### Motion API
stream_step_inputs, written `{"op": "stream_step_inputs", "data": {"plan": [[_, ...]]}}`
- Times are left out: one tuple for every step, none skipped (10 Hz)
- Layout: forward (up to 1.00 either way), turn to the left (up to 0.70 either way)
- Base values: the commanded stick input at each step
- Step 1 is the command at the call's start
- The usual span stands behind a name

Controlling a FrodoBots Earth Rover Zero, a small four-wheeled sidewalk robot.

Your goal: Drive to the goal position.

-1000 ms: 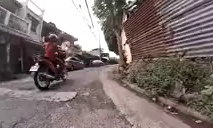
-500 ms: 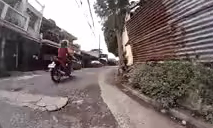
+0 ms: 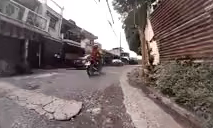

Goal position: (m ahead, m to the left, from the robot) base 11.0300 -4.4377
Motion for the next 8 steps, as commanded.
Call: {"op": "stream_step_inputs", "data": {"plan": [[0.70, 0.01], [0.70, 0.01], [0.70, 0.01], [0.70, 0.01], [0.70, 0.01], [0.70, 0.01], [0.70, 0.01], [0.70, 0.01]]}}
